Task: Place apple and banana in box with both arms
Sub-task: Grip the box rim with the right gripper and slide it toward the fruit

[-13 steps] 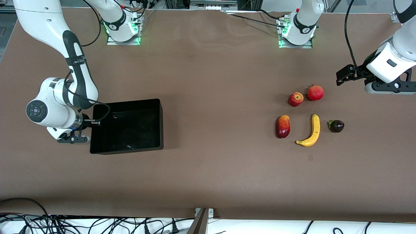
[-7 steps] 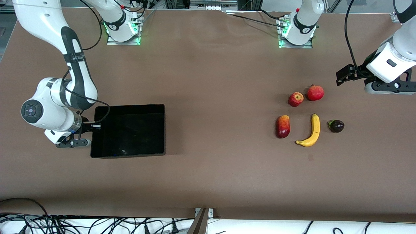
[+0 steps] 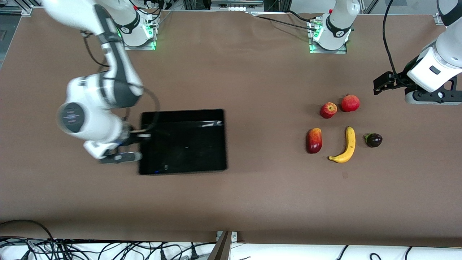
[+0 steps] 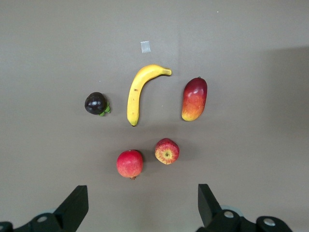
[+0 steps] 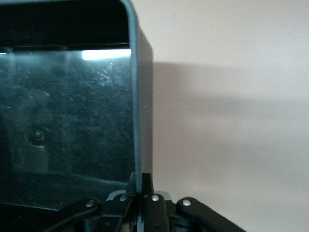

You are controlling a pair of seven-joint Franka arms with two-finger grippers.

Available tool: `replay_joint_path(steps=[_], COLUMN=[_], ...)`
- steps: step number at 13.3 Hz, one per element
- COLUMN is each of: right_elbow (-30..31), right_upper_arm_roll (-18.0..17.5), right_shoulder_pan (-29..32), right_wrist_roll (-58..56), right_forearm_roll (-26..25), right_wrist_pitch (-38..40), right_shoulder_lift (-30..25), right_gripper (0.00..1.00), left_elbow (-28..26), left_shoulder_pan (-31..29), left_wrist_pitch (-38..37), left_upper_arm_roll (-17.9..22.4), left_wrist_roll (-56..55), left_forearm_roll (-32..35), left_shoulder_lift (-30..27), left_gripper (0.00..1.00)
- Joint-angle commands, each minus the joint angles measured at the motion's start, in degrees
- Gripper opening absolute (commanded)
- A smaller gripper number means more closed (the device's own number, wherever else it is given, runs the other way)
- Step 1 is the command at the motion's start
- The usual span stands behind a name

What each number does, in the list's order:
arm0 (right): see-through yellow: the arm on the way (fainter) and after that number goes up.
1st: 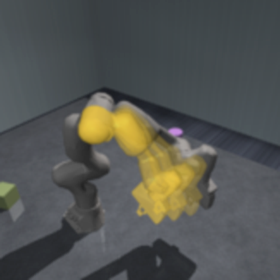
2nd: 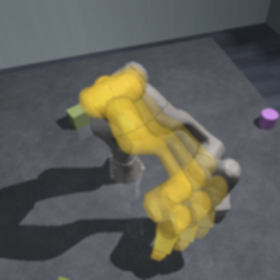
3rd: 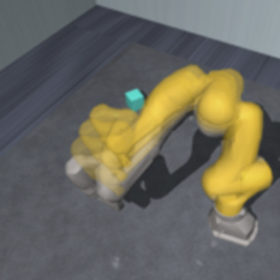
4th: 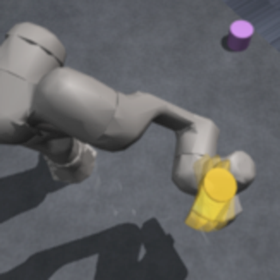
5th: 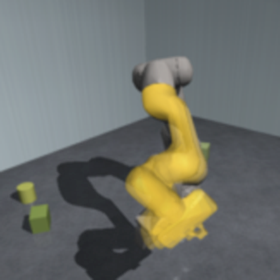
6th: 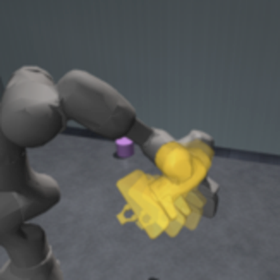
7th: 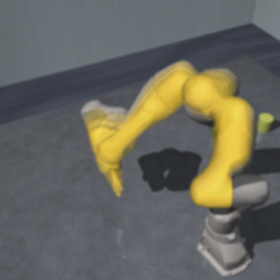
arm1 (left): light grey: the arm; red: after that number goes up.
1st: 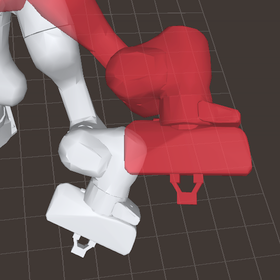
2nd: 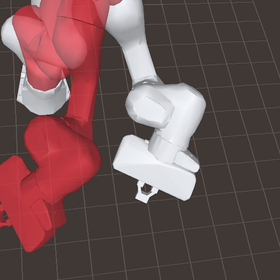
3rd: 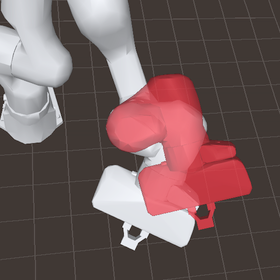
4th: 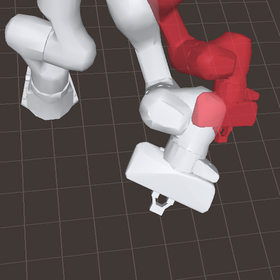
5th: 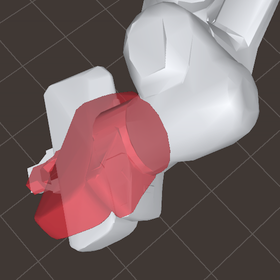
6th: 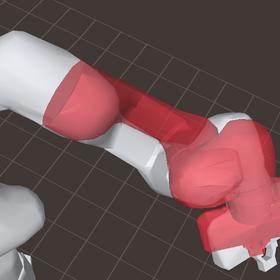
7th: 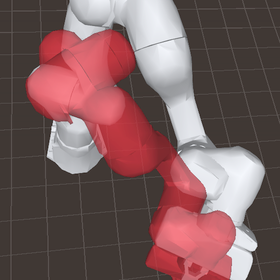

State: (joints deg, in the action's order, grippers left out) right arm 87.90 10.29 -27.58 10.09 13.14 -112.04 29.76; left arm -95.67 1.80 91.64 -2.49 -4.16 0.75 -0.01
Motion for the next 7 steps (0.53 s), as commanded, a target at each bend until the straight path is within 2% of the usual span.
replay_joint_path(steps=[1,4,7], right_elbow=[-4.39,-8.96,-12.93], right_upper_arm_roll=[0.43,0.34,0.34], right_shoulder_pan=[-6.42,-12.48,-15.75], right_wrist_roll=[9.56,18.02,21.97], right_forearm_roll=[5.31,6.02,6.37], right_wrist_pitch=[-0.54,-2.99,-7.56], right_shoulder_lift=[2.83,7.57,12.67], right_gripper=[0.0,0.0,0.0], left_elbow=[2.06,1.97,1.1], left_shoulder_pan=[0.14,0.22,0.14], left_wrist_pitch=[-1.46,-4.61,-7.0], left_upper_arm_roll=[-0.06,-0.15,-0.23], left_wrist_roll=[-0.06,0.11,0.12], left_forearm_roll=[1.89,1.89,1.89], left_shoulder_lift=[1.07,3.78,10.53], left_gripper=[1.0,1.0,1.0])
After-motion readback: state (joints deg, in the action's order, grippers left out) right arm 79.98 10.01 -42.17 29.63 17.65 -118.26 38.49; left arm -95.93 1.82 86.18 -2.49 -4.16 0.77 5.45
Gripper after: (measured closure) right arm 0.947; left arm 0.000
